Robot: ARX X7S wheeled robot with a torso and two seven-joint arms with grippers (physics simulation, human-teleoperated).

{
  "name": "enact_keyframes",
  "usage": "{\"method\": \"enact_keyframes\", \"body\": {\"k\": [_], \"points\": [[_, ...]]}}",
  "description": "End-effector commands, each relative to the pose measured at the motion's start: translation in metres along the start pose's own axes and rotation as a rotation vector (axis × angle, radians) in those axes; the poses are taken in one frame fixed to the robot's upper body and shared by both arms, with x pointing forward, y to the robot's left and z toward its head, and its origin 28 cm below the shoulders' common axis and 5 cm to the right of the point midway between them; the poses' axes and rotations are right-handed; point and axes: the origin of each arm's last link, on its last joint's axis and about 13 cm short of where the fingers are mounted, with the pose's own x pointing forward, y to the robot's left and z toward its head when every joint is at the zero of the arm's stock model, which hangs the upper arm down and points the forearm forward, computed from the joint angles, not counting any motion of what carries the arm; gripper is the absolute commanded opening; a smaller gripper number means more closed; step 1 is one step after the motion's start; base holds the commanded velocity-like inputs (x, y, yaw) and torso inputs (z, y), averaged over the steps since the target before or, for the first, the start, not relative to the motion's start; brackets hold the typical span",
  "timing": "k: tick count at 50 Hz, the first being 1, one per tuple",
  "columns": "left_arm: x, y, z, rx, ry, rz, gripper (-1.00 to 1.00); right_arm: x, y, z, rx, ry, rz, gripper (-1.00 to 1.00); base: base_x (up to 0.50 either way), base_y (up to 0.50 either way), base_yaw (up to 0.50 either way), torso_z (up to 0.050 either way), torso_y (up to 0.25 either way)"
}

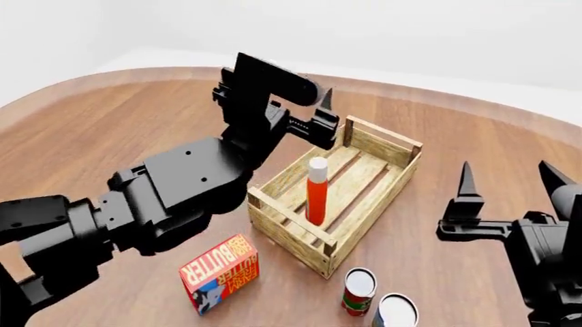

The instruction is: Pick up the ketchup, and put it in the wooden tray.

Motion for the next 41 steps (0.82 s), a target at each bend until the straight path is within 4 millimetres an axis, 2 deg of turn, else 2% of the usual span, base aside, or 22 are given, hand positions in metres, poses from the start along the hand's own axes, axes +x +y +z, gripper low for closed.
{"method": "enact_keyframes", "body": {"k": [1, 13, 18, 26, 41], "points": [[-0.07, 0.021, 0.004, -0.047, 0.02, 0.069, 1.0, -0.008, 0.005, 0.005, -0.002, -0.014, 0.024, 1.0, 0.0, 0.0, 0.0, 0.0, 0.0], [-0.141, 0.038, 0.009, -0.107, 0.03, 0.206, 1.0, -0.022, 0.01, 0.015, 0.0, -0.046, 0.052, 1.0, 0.0, 0.0, 0.0, 0.0, 0.0], [-0.159, 0.041, 0.005, -0.128, 0.063, 0.27, 1.0, -0.028, 0.011, 0.016, 0.005, -0.057, 0.055, 1.0, 0.0, 0.0, 0.0, 0.0, 0.0], [-0.177, 0.04, -0.001, -0.144, 0.096, 0.328, 1.0, -0.038, 0.011, 0.015, 0.015, -0.062, 0.059, 1.0, 0.0, 0.0, 0.0, 0.0, 0.0], [-0.195, 0.045, -0.015, -0.166, 0.123, 0.443, 1.0, -0.058, 0.013, 0.013, 0.031, -0.069, 0.06, 1.0, 0.0, 0.0, 0.0, 0.0, 0.0]]}}
